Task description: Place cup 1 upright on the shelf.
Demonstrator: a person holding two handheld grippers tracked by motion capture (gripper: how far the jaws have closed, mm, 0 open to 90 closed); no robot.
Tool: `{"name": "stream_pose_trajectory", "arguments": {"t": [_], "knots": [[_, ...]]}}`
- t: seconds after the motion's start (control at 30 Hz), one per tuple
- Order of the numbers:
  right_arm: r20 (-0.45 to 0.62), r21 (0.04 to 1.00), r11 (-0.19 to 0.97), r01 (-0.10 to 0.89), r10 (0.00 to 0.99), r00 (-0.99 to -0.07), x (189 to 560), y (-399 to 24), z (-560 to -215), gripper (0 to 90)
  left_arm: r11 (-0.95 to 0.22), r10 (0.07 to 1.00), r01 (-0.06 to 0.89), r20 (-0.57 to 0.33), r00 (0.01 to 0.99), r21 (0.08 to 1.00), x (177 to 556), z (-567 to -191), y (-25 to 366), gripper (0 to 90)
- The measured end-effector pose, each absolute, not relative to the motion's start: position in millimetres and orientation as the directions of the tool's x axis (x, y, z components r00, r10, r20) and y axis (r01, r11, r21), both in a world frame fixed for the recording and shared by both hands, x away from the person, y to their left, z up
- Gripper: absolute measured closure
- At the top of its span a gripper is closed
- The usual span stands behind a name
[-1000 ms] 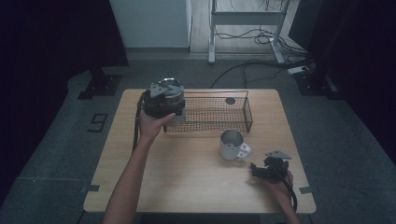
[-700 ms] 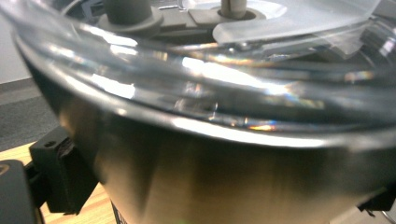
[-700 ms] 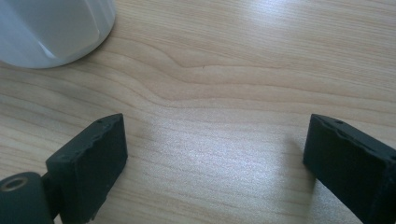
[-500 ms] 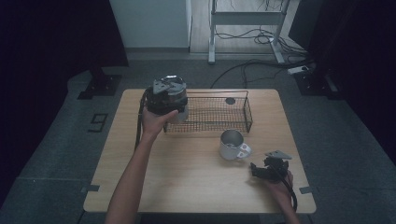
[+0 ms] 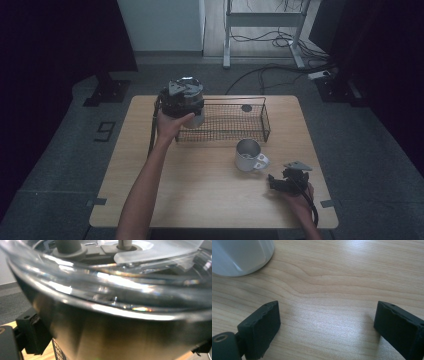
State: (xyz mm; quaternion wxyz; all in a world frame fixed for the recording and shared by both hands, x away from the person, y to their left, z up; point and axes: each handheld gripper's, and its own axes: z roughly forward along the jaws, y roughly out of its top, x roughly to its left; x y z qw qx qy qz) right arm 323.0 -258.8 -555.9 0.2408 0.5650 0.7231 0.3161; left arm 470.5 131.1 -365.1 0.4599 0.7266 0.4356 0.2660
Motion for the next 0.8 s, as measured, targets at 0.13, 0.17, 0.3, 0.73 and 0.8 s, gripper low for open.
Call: {"name": "stream_pose_trajectory", "arguments": {"t": [0.13, 0.17, 0.3, 0.73, 0.8], "knots": [[0.008, 0.73, 0.164, 0.663, 0.969, -0.248, 323, -259, -556, 6.9, -0.198, 0.88, 0.391, -0.012, 0.474, 0.899, 475, -367, 129, 4.2], [0.008, 0.73, 0.164, 0.663, 0.968, -0.249, 323, -259, -556, 7.0, -0.199, 0.881, 0.391, -0.01, 0.472, 0.899, 477, -367, 129, 4.2], [0.008, 0.731, 0.165, 0.662, 0.968, -0.25, 323, -259, -556, 7.0, -0.198, 0.882, 0.396, -0.013, 0.47, 0.897, 482, -370, 128, 4.2], [0.01, 0.731, 0.165, 0.662, 0.968, -0.252, 323, -259, -556, 7.2, -0.189, 0.891, 0.426, -0.028, 0.453, 0.885, 502, -389, 122, 4.2], [0.009, 0.731, 0.165, 0.662, 0.968, -0.252, 323, -259, -556, 7.2, -0.195, 0.891, 0.432, -0.026, 0.454, 0.881, 504, -394, 121, 4.2]]}}
